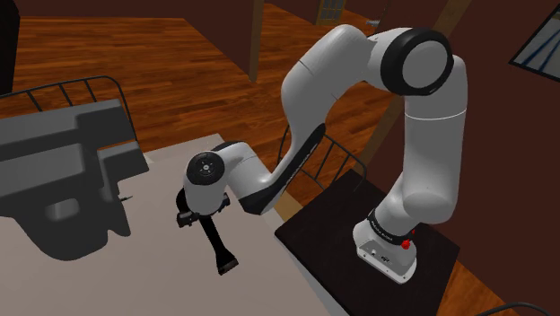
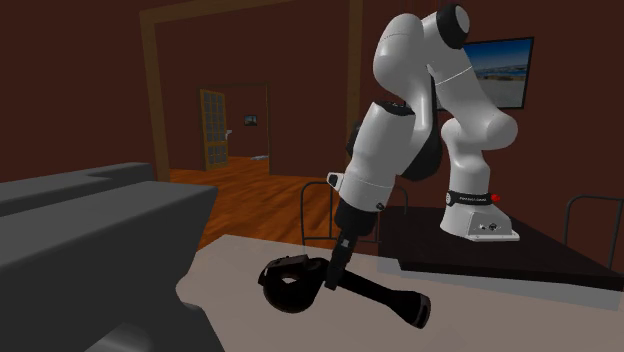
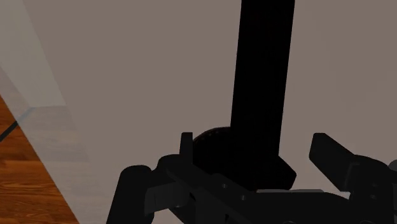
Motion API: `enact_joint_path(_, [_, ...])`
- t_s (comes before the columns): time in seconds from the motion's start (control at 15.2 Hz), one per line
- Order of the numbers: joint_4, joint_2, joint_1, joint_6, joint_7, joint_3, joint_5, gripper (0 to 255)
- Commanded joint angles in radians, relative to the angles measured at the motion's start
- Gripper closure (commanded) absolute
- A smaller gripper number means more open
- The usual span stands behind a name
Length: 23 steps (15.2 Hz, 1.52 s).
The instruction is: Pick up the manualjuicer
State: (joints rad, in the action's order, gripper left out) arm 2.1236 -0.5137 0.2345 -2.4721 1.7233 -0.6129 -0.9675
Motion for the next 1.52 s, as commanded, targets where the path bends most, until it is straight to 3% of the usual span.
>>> enact_joint_path(0.0, [-0.001,-0.007,0.006,-0.002,0.009,0.004,-0.008,0])
enact_joint_path(0.07, [-0.004,-0.008,0.007,-0.001,0.009,0.005,-0.008,255])
enact_joint_path(0.66, [-0.001,-0.007,0.006,-0.002,0.009,0.004,-0.009,255])
enact_joint_path(1.45, [0.023,0.131,-0.072,0.060,-0.123,-0.096,0.158,255])
